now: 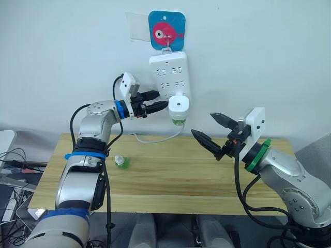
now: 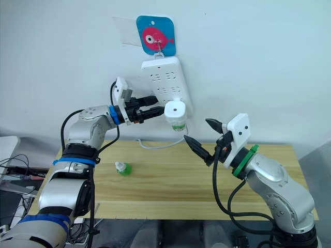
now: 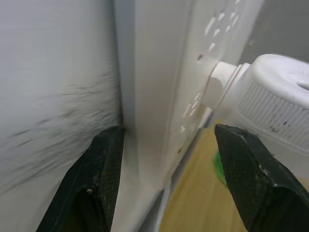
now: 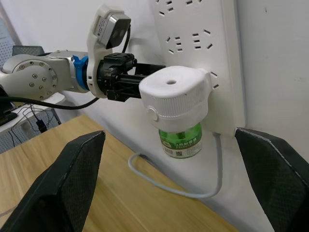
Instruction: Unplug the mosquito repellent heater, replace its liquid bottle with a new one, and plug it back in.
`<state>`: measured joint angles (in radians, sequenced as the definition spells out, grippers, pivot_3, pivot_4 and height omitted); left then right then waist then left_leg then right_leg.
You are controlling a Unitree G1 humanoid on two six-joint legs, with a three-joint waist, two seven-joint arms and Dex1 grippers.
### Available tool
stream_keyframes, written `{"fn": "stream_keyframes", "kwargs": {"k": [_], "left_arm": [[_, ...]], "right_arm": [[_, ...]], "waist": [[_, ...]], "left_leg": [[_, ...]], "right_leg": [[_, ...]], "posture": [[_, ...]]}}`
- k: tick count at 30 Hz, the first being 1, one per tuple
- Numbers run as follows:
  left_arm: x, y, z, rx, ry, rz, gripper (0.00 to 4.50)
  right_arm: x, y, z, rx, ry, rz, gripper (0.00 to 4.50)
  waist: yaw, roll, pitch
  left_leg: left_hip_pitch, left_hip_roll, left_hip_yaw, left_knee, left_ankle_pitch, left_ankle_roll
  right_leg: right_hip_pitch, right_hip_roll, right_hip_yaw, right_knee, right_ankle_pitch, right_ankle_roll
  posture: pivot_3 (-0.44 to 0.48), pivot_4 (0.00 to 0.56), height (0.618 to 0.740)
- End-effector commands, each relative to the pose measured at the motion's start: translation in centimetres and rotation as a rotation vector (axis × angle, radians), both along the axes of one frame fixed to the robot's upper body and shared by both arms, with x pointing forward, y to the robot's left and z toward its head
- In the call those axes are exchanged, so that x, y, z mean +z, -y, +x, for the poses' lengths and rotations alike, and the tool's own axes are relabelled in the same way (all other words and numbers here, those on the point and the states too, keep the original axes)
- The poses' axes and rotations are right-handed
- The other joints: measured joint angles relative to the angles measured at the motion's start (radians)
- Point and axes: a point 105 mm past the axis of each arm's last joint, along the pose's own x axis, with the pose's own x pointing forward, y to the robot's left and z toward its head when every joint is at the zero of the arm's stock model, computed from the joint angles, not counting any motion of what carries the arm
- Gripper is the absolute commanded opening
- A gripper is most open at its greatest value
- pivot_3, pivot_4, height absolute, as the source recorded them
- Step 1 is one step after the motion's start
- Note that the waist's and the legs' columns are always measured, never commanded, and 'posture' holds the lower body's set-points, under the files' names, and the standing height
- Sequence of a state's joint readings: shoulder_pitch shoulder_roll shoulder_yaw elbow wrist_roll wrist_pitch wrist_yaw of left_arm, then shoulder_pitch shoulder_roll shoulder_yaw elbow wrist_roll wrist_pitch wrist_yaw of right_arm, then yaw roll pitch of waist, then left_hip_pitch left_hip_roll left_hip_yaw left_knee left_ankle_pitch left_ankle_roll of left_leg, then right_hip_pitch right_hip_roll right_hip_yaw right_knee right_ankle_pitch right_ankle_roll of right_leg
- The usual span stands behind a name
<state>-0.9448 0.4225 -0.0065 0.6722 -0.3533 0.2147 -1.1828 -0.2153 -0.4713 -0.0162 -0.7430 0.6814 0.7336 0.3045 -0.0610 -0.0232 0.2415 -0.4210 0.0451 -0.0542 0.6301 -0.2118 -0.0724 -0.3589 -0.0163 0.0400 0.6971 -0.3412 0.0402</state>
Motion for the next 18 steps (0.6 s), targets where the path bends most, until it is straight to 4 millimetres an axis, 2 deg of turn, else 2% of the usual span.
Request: {"fn": "stream_keyframes", "kwargs": {"k": [1,6,11,14,18], "left_arm": [[1.8,1.2,-0.9,-0.096,0.061,0.014,3.06],[2.1,0.8,-1.0,-0.100,0.062,0.018,3.06],[2.7,1.0,-2.4,-0.165,0.026,0.001,3.06],[2.8,0.5,-2.7,-0.152,0.020,0.000,2.53],[2.2,-0.5,-2.7,-0.103,0.010,0.014,1.38]], "right_arm": [[0.6,0.1,-0.3,-0.004,0.035,0.003,4.50],[0.4,0.3,-0.2,-0.021,0.027,0.001,4.50],[0.1,0.4,-0.2,-0.036,0.014,0.003,4.50],[0.2,0.1,-0.4,-0.033,0.016,0.005,4.50],[0.9,-0.9,-0.4,-0.022,0.032,0.008,4.50]], "waist": [[-0.007,0.000,0.000],[-0.011,0.000,0.000],[-0.012,0.000,0.000],[-0.015,0.000,0.000],[-0.025,0.001,0.002]], "left_leg": [[-0.001,0.000,0.000,-0.001,0.000,0.000],[-0.013,0.001,0.000,-0.001,0.000,0.000],[-0.013,0.000,0.000,0.000,0.000,0.000],[-0.013,0.001,0.000,0.000,0.000,0.000],[-0.012,0.001,0.000,-0.001,0.000,0.000]], "right_leg": [[-0.001,0.000,0.000,-0.001,0.000,0.000],[-0.014,0.001,-0.001,0.000,-0.002,-0.001],[-0.014,0.000,0.000,0.001,-0.002,-0.001],[-0.014,0.000,0.000,0.001,-0.002,-0.001],[-0.014,0.000,0.000,0.000,-0.002,-0.001]], "posture": [[-0.160,0.251,0.740],[-0.160,0.251,0.740],[-0.156,0.249,0.740],[-0.154,0.252,0.740],[-0.149,0.259,0.740]]}}
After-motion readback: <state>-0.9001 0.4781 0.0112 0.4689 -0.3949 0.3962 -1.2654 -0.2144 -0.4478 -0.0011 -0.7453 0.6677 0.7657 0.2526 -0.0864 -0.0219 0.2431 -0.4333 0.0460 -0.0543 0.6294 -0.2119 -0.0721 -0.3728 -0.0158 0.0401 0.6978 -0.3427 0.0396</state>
